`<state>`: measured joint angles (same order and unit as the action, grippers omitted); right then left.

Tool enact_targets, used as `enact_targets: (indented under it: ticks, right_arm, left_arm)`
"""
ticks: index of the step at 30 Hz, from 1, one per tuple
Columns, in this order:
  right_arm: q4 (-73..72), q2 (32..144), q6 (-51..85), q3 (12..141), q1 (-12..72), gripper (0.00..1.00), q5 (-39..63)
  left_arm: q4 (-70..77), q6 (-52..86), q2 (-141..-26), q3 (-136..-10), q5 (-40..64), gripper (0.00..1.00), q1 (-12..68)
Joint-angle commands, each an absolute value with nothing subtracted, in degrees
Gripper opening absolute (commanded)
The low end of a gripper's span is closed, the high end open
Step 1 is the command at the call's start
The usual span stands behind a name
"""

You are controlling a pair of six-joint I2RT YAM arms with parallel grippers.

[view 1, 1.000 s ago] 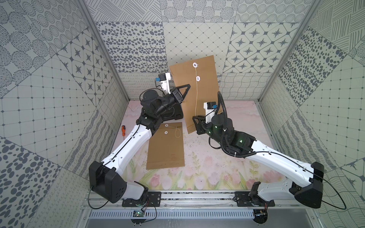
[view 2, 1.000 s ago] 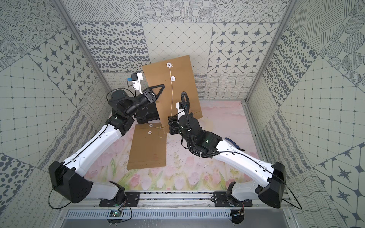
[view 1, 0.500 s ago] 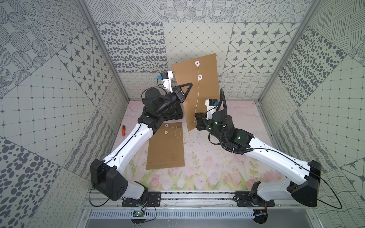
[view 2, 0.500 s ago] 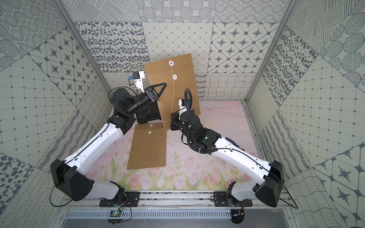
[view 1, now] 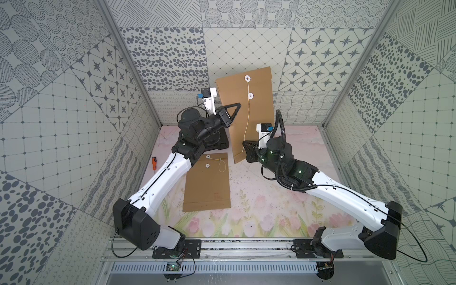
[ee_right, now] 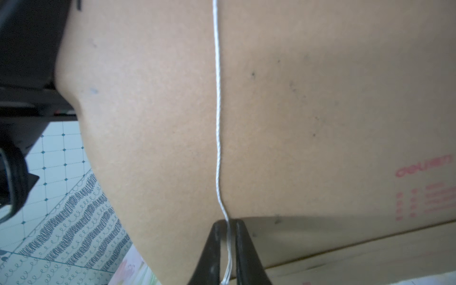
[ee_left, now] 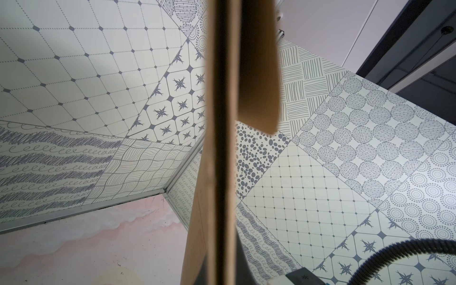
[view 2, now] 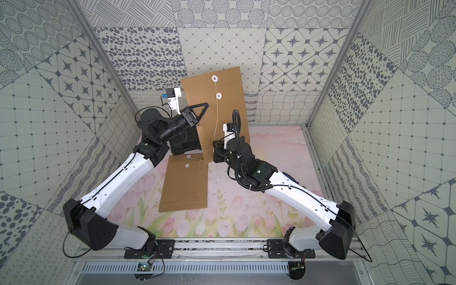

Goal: Close the mouth of the file bag
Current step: Close the file bag.

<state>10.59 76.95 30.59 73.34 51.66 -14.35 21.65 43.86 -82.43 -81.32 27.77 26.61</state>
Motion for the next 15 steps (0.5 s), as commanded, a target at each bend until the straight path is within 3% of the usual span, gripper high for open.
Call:
enact_targets:
  ticks: [1,8,15]
  right_arm:
    - [9.84,76.46,30.80,72.33,51.44,0.23,-11.52]
    - [8.41,77.73,31.37,72.50,50.69,0.27,-11.78]
    - [6.68,80.00,31.29,74.41,48.79,0.16,-10.08]
  left_arm:
    - [24.61,43.13,-82.79,-83.17,29.01,0.00,26.76]
    - [23.94,43.80,-83.30,-84.26,29.95,0.00,26.83]
    - [23.43,44.03,-83.49,-85.24,30.50,0.00,27.33]
